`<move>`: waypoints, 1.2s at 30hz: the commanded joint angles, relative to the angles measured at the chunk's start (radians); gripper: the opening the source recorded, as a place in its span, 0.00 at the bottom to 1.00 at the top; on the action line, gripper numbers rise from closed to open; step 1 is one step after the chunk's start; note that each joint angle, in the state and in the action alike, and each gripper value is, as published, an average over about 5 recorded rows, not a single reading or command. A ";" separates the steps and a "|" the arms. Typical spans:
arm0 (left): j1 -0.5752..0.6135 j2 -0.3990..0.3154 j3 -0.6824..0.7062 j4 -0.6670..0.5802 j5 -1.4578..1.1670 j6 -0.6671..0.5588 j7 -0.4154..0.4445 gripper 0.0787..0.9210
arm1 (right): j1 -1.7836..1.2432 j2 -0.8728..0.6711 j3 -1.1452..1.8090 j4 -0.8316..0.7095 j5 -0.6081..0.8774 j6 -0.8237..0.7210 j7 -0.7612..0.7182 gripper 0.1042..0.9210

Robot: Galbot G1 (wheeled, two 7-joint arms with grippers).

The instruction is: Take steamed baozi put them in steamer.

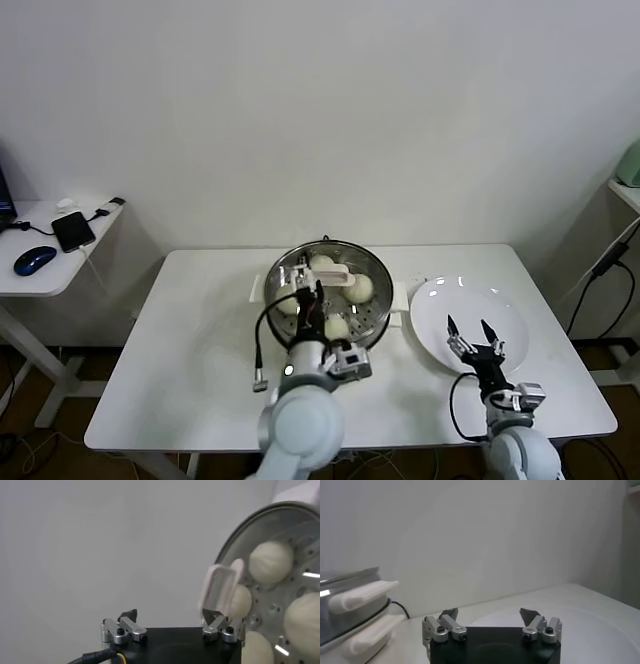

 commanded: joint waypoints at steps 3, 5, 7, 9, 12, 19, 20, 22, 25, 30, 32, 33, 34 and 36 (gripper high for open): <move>0.147 0.105 -0.318 -0.203 -0.362 -0.106 -0.156 0.88 | -0.072 0.010 -0.006 0.059 -0.041 0.033 -0.103 0.88; 0.158 0.106 -0.404 -0.200 -0.498 -0.154 -0.181 0.88 | -0.091 0.006 -0.007 0.071 -0.062 0.041 -0.112 0.88; 0.175 0.107 -0.494 -0.192 -0.705 -0.233 -0.202 0.88 | -0.115 0.007 -0.006 0.093 -0.071 0.037 -0.117 0.88; 0.198 0.102 -0.576 -0.175 -0.937 -0.336 -0.217 0.88 | -0.141 0.009 -0.007 0.116 -0.073 0.032 -0.121 0.88; 0.253 0.086 -0.678 -0.131 -1.212 -0.488 -0.222 0.88 | -0.174 0.007 -0.014 0.140 -0.078 0.032 -0.119 0.88; 0.423 0.066 -0.684 -0.075 -1.389 -0.666 -0.338 0.88 | -0.201 0.017 -0.025 0.145 -0.099 0.036 -0.099 0.88; 0.436 0.068 -0.672 -0.063 -1.409 -0.674 -0.364 0.88 | -0.203 0.019 -0.027 0.144 -0.102 0.036 -0.096 0.88; 0.457 0.069 -0.651 -0.036 -1.444 -0.680 -0.401 0.88 | -0.209 0.024 -0.033 0.144 -0.109 0.038 -0.090 0.88; 0.489 0.068 -0.622 -0.010 -1.478 -0.665 -0.417 0.88 | -0.218 0.031 -0.044 0.142 -0.118 0.043 -0.085 0.88; 0.542 0.074 -0.565 0.008 -1.487 -0.629 -0.408 0.88 | -0.235 0.016 -0.061 0.140 -0.134 0.057 -0.080 0.88; 0.557 0.077 -0.552 0.010 -1.485 -0.620 -0.400 0.88 | -0.239 0.008 -0.058 0.144 -0.136 0.057 -0.074 0.88; 0.565 0.079 -0.548 0.009 -1.482 -0.614 -0.395 0.88 | -0.242 0.007 -0.054 0.149 -0.136 0.054 -0.069 0.88; 0.574 0.081 -0.545 0.006 -1.480 -0.609 -0.390 0.88 | -0.246 0.007 -0.050 0.154 -0.136 0.050 -0.065 0.88; 0.587 0.083 -0.543 -0.004 -1.477 -0.602 -0.384 0.88 | -0.257 0.009 -0.043 0.173 -0.132 0.040 -0.067 0.88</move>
